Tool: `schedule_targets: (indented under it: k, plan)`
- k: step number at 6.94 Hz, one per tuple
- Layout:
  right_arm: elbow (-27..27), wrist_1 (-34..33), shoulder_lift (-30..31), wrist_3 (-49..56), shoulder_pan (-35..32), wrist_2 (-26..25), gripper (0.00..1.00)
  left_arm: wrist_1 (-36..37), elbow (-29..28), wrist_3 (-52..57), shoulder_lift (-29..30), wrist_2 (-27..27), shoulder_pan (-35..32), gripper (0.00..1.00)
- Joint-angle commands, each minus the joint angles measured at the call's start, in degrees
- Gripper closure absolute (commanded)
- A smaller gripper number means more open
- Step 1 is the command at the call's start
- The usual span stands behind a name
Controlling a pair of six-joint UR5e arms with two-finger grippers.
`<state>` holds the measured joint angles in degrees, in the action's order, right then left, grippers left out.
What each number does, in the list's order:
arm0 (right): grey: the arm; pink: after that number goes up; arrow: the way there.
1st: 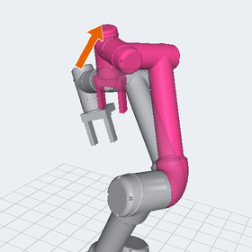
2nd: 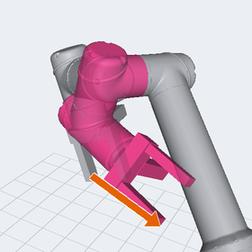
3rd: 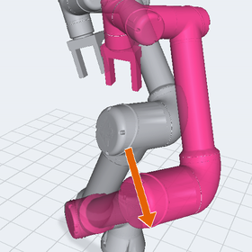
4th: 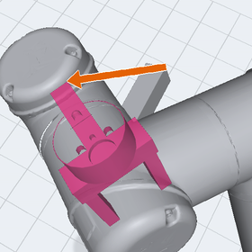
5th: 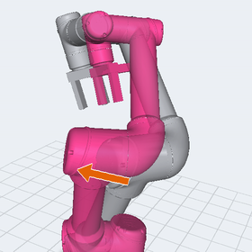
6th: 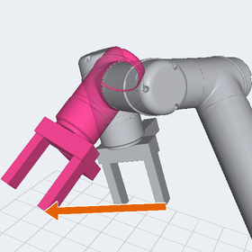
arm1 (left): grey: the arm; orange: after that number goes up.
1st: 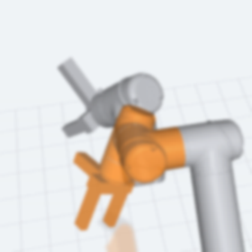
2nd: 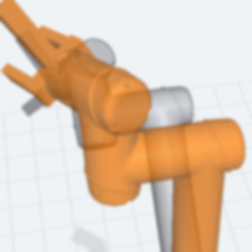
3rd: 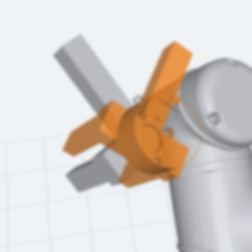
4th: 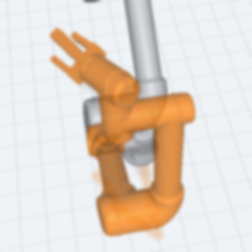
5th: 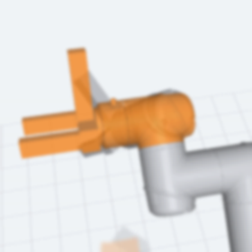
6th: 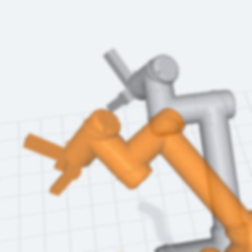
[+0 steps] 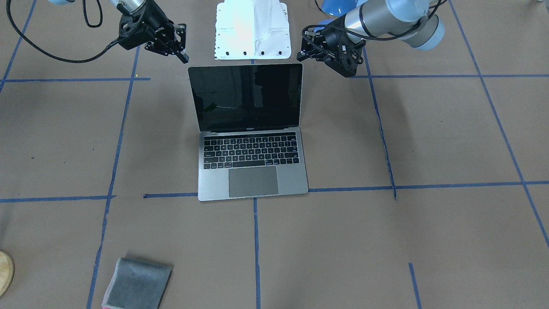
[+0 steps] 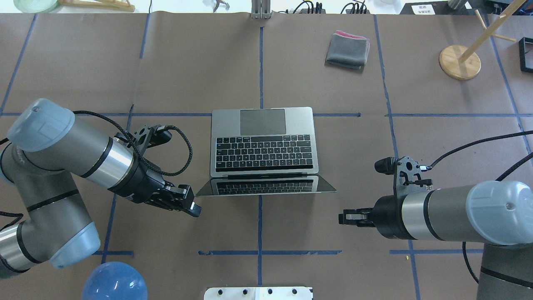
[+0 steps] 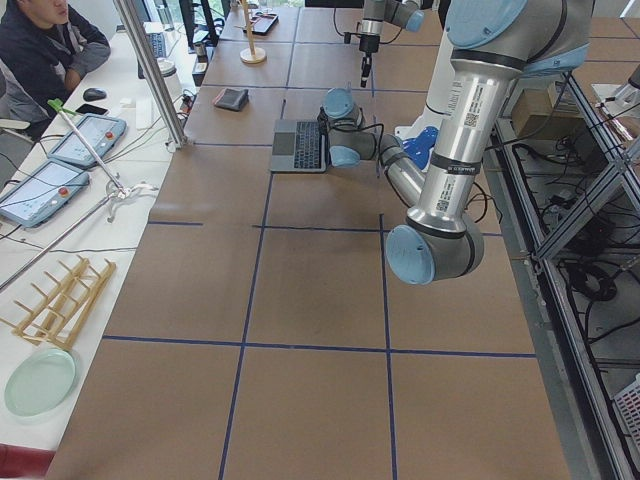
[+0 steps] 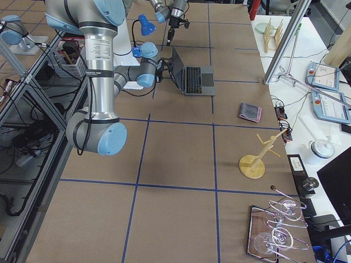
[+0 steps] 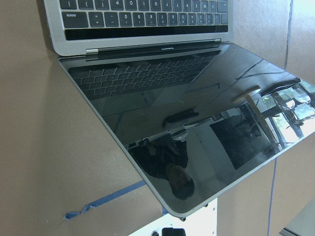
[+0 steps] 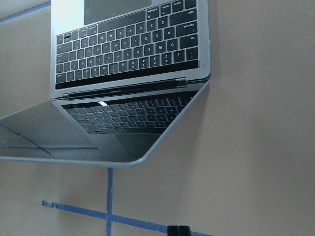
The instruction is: Close laptop
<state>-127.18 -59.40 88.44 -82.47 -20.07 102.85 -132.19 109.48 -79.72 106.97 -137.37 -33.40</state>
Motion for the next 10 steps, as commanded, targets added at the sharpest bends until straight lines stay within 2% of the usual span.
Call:
schedule_targets:
  k: [1,2,5,10]
  plan:
    - [0.1,-0.1,-1.6,-0.7,-1.3,-0.9,1.0,0.0,0.0,0.0,0.1,0.0,0.0,1.0]
    - [0.1,-1.0,-1.8,-0.7,-2.7,-1.1,1.0,0.0,0.0,0.0,0.1,0.1,-0.1,1.0]
    - [2.5,-8.1,-9.0,-0.7,-5.0,-1.1,0.99,0.1,-0.2,0.1,0.7,0.6,-0.7,1.0]
    - [3.0,-8.4,-9.3,-0.6,-7.3,-1.0,0.99,0.2,-1.0,0.1,1.7,0.7,-3.5,1.0]
